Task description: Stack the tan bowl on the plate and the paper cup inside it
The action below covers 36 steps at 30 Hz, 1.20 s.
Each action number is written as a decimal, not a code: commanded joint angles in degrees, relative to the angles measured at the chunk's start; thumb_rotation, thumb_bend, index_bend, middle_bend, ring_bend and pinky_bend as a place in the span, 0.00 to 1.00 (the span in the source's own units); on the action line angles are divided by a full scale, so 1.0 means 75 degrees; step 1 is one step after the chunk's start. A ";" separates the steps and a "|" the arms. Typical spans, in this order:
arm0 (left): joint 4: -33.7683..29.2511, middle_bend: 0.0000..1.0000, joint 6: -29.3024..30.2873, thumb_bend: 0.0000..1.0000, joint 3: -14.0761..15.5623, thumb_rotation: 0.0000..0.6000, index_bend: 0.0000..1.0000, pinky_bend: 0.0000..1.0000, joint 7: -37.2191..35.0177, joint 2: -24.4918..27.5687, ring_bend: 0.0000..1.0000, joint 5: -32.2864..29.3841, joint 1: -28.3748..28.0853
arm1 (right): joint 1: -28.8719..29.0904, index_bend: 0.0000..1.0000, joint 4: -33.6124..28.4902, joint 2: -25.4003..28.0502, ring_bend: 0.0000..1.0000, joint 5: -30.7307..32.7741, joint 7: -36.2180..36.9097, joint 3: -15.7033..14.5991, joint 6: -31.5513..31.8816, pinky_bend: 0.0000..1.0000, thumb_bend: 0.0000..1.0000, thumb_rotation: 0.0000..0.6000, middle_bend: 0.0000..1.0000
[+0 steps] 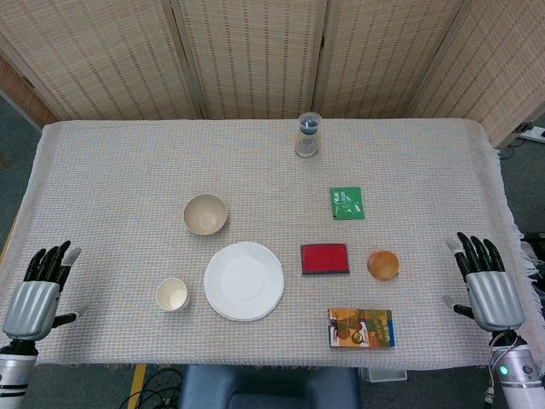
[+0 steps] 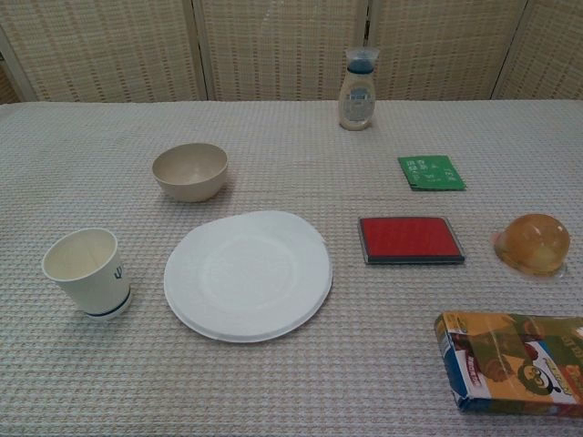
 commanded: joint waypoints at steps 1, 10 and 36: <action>-0.0015 0.00 0.0007 0.08 0.0022 1.00 0.00 0.06 0.0010 0.0012 0.00 0.0021 0.0011 | -0.0009 0.07 -0.0014 -0.0012 0.00 -0.0016 -0.0036 -0.0018 0.0012 0.00 0.09 1.00 0.00; 0.0398 0.00 -0.0132 0.08 0.0101 1.00 0.02 0.06 -0.0752 -0.0109 0.00 0.0547 -0.0294 | 0.0012 0.08 -0.0007 0.0000 0.00 0.0085 0.0015 0.0028 -0.0038 0.00 0.09 1.00 0.00; 0.2368 0.00 -0.3317 0.14 -0.0677 1.00 0.29 0.06 -0.1340 -0.1399 0.00 0.0457 -0.3562 | 0.0243 0.08 0.0197 -0.0458 0.00 0.0453 -0.0759 0.0202 -0.0317 0.00 0.09 1.00 0.00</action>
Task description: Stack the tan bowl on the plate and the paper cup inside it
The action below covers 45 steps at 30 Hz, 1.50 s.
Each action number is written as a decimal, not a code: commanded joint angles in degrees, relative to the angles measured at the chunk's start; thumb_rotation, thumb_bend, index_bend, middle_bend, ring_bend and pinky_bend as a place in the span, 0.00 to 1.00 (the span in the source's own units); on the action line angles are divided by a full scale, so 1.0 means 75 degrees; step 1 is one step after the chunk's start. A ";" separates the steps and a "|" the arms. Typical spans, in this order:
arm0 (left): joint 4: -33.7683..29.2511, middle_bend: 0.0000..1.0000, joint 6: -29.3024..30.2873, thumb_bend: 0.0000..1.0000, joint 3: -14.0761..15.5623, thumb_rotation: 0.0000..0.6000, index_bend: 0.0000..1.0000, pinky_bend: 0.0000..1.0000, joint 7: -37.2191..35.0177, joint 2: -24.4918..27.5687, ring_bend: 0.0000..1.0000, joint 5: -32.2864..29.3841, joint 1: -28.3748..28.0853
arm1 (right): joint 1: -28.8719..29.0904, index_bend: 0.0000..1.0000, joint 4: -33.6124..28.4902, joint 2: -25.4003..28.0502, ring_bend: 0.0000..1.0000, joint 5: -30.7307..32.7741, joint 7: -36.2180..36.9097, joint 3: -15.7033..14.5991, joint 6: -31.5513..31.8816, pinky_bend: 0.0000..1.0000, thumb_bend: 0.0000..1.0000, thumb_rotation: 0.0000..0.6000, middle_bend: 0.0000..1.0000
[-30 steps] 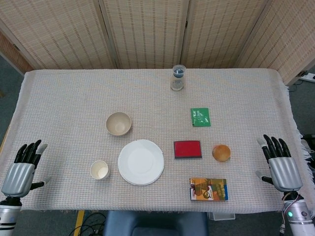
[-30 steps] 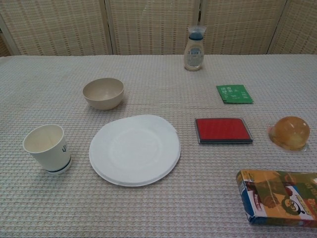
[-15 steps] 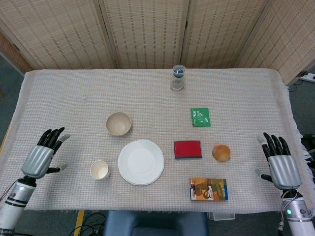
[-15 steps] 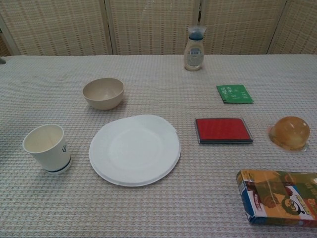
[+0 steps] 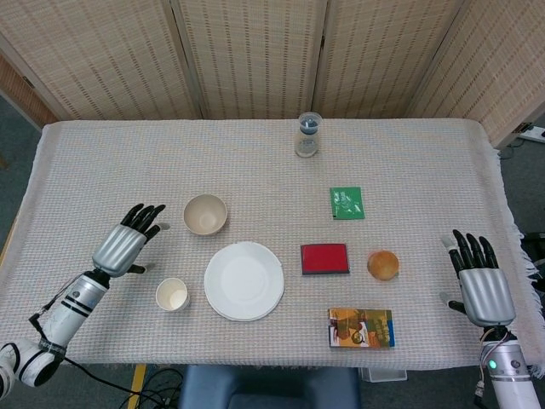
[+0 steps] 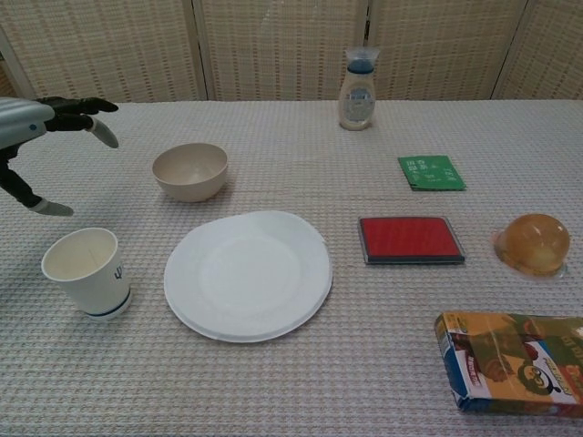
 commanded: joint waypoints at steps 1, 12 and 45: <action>0.0011 0.00 -0.0528 0.15 -0.0126 1.00 0.29 0.06 0.0204 -0.0050 0.00 -0.0204 -0.0460 | 0.0130 0.08 0.0067 -0.0067 0.00 0.0191 -0.0093 0.0072 -0.0244 0.00 0.09 1.00 0.00; 0.0372 0.00 -0.1463 0.25 -0.0374 1.00 0.32 0.06 0.0913 -0.0426 0.00 -0.0866 -0.1289 | 0.0400 0.08 0.0232 -0.0164 0.00 0.0442 -0.0090 0.0163 -0.0670 0.00 0.09 1.00 0.00; 0.2896 0.00 -0.1511 0.25 0.0170 1.00 0.50 0.06 -0.0134 -0.2208 0.00 -0.0786 -0.2137 | 0.0290 0.08 0.0191 0.0125 0.00 0.0698 0.0330 0.0258 -0.0401 0.00 0.09 1.00 0.00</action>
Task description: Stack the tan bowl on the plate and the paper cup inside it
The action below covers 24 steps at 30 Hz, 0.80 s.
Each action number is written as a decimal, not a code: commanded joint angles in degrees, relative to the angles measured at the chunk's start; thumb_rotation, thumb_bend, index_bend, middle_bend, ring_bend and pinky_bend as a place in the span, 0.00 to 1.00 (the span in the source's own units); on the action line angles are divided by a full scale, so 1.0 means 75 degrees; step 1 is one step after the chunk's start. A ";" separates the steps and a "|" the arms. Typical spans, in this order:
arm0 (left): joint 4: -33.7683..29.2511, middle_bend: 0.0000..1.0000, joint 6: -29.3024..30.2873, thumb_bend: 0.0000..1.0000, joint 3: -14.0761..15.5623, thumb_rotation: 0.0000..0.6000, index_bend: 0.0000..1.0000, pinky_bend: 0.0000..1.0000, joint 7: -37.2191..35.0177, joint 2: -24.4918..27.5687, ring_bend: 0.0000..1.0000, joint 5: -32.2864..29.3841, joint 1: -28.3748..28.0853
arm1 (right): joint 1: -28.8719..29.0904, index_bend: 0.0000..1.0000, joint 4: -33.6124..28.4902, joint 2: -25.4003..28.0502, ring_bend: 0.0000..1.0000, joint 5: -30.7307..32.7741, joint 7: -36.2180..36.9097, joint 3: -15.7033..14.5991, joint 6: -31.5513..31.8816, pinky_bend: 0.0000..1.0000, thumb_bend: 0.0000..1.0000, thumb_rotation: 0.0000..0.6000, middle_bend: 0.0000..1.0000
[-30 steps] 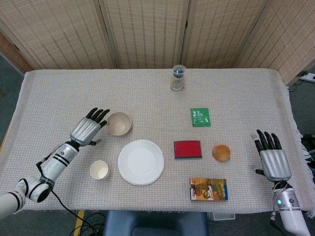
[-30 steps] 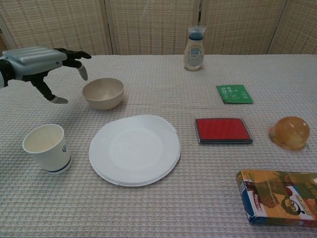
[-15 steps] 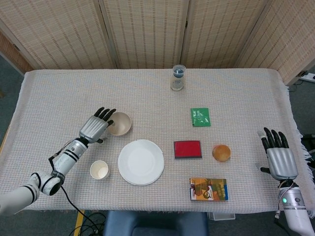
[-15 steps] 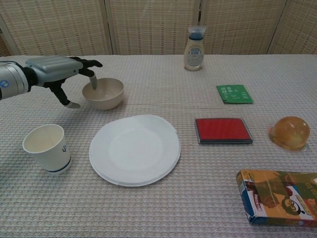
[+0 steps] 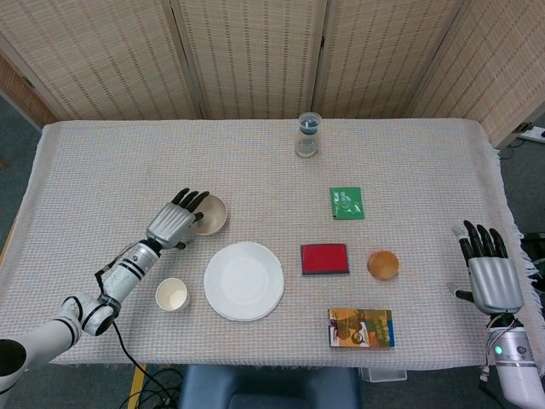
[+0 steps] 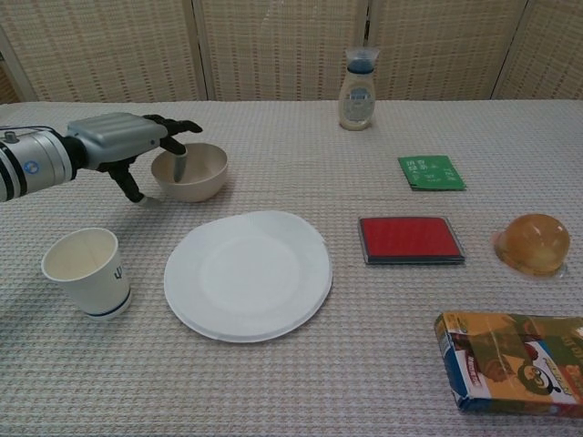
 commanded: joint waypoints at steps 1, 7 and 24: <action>0.0323 0.00 0.0175 0.25 0.0066 1.00 0.51 0.06 -0.0221 -0.0207 0.00 0.0095 -0.0029 | 0.0007 0.08 0.0000 -0.0009 0.00 0.0015 -0.0023 0.0001 -0.0008 0.00 0.09 1.00 0.00; 0.0879 0.00 0.0344 0.26 0.0137 1.00 0.58 0.06 -0.0663 -0.0536 0.00 0.0194 -0.0098 | 0.0030 0.08 0.0019 -0.0038 0.00 0.0094 -0.0096 0.0017 -0.0045 0.00 0.09 1.00 0.00; 0.1762 0.00 0.0585 0.36 0.0363 1.00 0.68 0.06 -0.1454 -0.1039 0.00 0.0525 -0.0484 | 0.0102 0.08 0.0087 -0.0061 0.00 0.0332 -0.0144 0.0093 -0.0166 0.00 0.09 1.00 0.00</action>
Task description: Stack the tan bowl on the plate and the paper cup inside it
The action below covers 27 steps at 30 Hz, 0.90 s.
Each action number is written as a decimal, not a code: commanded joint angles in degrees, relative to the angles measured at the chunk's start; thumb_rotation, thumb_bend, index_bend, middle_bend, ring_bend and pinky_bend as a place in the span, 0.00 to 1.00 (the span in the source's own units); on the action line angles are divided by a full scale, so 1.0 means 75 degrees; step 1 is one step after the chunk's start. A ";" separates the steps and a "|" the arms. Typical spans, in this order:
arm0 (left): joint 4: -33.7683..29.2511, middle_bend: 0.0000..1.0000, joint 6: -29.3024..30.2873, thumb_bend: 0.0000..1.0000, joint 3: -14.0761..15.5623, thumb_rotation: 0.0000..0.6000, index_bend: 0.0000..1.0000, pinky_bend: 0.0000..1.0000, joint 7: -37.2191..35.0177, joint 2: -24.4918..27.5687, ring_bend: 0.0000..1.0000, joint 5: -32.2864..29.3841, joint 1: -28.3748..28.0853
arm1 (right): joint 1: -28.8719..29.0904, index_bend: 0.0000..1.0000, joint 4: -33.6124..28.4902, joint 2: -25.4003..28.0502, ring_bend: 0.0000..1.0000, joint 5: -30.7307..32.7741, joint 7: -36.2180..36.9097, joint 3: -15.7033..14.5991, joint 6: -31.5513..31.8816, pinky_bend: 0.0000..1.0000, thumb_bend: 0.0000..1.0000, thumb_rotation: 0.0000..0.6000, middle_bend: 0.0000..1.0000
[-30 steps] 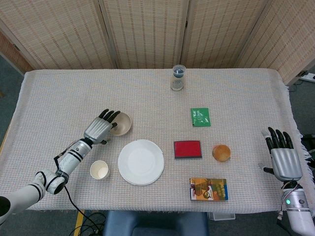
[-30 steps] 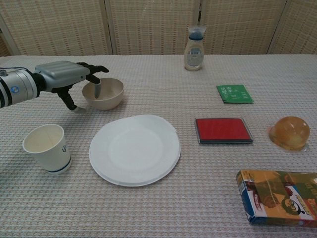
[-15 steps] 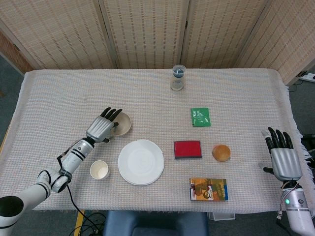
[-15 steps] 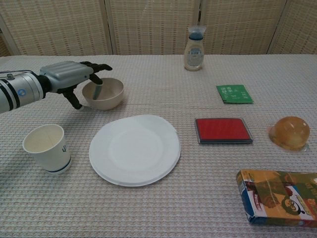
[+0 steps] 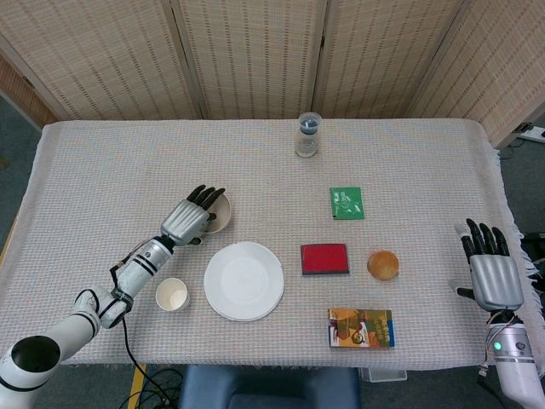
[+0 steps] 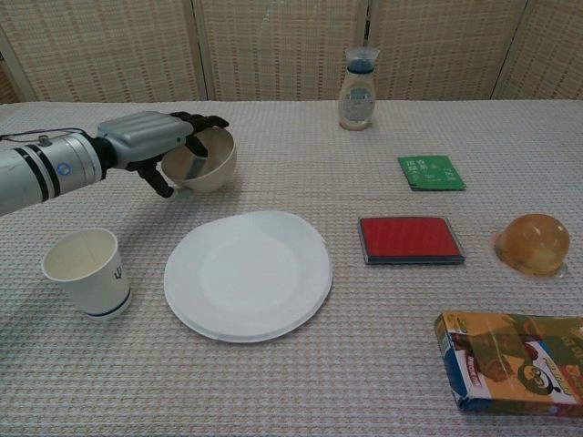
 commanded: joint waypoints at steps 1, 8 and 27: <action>0.0070 0.00 0.0047 0.36 0.0010 1.00 0.68 0.06 -0.0020 -0.0040 0.00 0.0003 -0.0023 | 0.0015 0.08 0.0015 -0.0009 0.00 0.0021 -0.0005 0.0007 -0.0024 0.00 0.09 1.00 0.00; -0.0676 0.00 0.0446 0.36 0.0092 1.00 0.68 0.06 0.0405 0.0354 0.00 0.0048 0.0161 | 0.0102 0.08 0.0057 -0.0026 0.00 0.0031 -0.0008 -0.0039 -0.0208 0.00 0.09 1.00 0.00; -0.7325 0.00 0.0376 0.36 -0.0387 1.00 0.68 0.06 0.6379 0.2472 0.00 -0.2099 0.0781 | 0.0140 0.08 -0.0067 0.0307 0.00 -0.0713 0.0816 -0.0363 -0.0256 0.00 0.09 1.00 0.00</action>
